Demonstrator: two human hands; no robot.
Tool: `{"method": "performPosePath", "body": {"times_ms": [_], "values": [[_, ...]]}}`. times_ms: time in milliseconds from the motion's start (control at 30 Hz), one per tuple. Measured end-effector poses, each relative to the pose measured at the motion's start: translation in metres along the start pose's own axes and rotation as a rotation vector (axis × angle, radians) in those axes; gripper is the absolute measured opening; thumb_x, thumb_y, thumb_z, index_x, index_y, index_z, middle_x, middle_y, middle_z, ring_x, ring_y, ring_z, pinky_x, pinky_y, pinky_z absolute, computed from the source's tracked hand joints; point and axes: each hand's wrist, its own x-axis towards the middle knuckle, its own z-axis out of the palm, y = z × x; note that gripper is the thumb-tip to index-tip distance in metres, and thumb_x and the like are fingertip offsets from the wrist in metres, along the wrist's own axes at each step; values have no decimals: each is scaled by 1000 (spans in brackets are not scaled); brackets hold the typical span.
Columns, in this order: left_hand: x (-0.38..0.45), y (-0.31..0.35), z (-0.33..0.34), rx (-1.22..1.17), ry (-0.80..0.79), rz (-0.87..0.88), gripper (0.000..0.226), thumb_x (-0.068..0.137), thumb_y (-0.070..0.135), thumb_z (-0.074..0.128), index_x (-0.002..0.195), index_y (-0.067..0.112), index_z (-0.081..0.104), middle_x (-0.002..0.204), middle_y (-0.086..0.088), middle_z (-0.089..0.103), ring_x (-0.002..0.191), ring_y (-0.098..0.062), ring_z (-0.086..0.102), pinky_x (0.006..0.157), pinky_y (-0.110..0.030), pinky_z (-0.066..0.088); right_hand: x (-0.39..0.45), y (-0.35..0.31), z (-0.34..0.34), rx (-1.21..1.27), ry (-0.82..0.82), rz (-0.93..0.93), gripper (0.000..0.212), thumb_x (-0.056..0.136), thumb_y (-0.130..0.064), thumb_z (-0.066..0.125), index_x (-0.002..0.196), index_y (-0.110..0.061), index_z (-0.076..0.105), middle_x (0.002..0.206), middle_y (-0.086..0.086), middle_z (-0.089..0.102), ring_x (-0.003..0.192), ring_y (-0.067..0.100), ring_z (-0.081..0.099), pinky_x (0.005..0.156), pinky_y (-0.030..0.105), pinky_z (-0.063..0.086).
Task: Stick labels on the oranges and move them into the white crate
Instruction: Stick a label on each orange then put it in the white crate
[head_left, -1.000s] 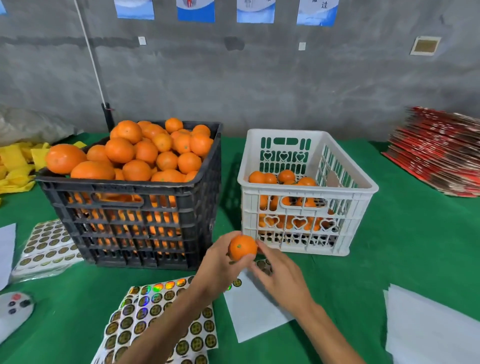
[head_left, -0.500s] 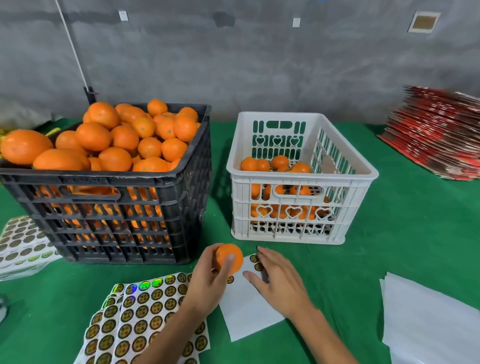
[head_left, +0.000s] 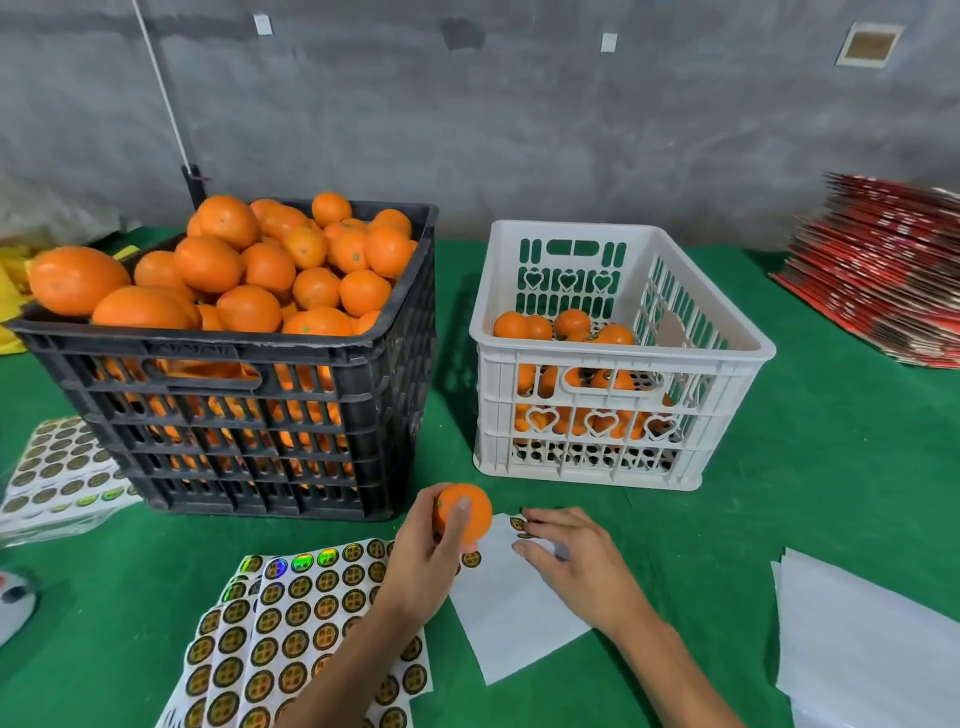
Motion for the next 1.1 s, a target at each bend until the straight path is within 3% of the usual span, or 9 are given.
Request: {"method": "performPosePath", "body": {"times_ms": [133, 233, 333, 467, 900, 1000, 1100], "values": [[-1, 2, 0, -28, 6, 5, 61, 87, 82, 45, 128, 37, 54, 120, 10, 64, 104, -8, 67, 81, -30, 62, 1, 2, -1, 168, 22, 86, 25, 95, -37, 71, 118, -27, 77, 128, -26, 63, 121, -7, 48, 91, 20, 51], [0, 2, 0, -34, -1, 3, 61, 86, 80, 47, 127, 35, 54, 119, 8, 64, 105, -12, 67, 84, -35, 62, 1, 1, 0, 247, 43, 127, 13, 94, -33, 73, 103, -35, 81, 116, -30, 67, 119, -10, 50, 87, 15, 50], [-1, 3, -1, 2, 0, 17, 61, 85, 83, 45, 124, 38, 54, 114, 11, 65, 99, -4, 66, 78, -22, 57, 3, -2, 0, 322, 70, 166, 19, 90, -27, 75, 86, -44, 80, 106, -33, 69, 112, -10, 55, 85, 8, 44], [-1, 7, -2, -5, -6, 12, 62, 83, 83, 44, 124, 38, 54, 114, 10, 65, 97, -1, 65, 73, -14, 53, 7, -5, 2, 343, 85, 217, 22, 86, -25, 75, 78, -45, 79, 98, -33, 70, 104, -10, 57, 88, 17, 45], [-3, 5, -4, 35, -23, 37, 60, 87, 78, 42, 127, 34, 53, 114, 11, 64, 98, -1, 63, 71, -11, 49, 7, -12, 5, 341, 150, 272, 15, 87, -25, 75, 75, -34, 78, 91, -22, 71, 98, -11, 56, 87, 17, 44], [-2, 4, -3, 38, -30, 35, 56, 89, 76, 42, 127, 36, 53, 116, 12, 63, 101, -9, 64, 77, -17, 48, 6, -16, 6, 339, 255, 275, 13, 92, -26, 72, 82, -33, 75, 93, -15, 71, 93, -6, 61, 81, 19, 48], [-1, 3, -3, 27, -38, 33, 50, 91, 71, 46, 126, 36, 54, 116, 12, 63, 101, -11, 65, 77, -18, 50, 4, -25, 4, 266, 482, 146, 15, 96, -20, 66, 86, -31, 70, 93, -21, 69, 95, 0, 62, 82, 16, 46]]}}
